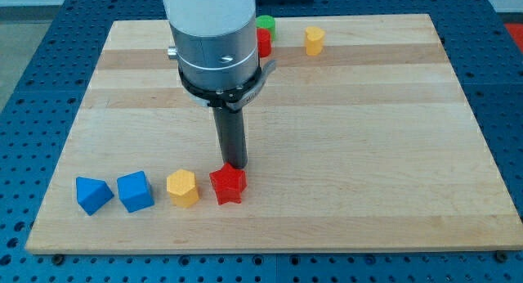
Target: Push the green star to the center
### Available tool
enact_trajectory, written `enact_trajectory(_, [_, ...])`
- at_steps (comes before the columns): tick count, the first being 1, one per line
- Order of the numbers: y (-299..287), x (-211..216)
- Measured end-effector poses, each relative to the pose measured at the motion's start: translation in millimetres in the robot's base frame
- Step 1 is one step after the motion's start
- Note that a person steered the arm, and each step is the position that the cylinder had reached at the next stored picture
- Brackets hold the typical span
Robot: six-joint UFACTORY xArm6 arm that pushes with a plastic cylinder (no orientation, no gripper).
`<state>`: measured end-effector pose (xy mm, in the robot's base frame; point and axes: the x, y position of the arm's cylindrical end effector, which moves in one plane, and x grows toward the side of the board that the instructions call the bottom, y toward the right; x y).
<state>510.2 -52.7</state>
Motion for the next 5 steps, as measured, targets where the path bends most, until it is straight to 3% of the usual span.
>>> enact_trajectory(3, [0, -2])
enact_trajectory(4, [-2, -46])
enact_trajectory(5, [-40, -95])
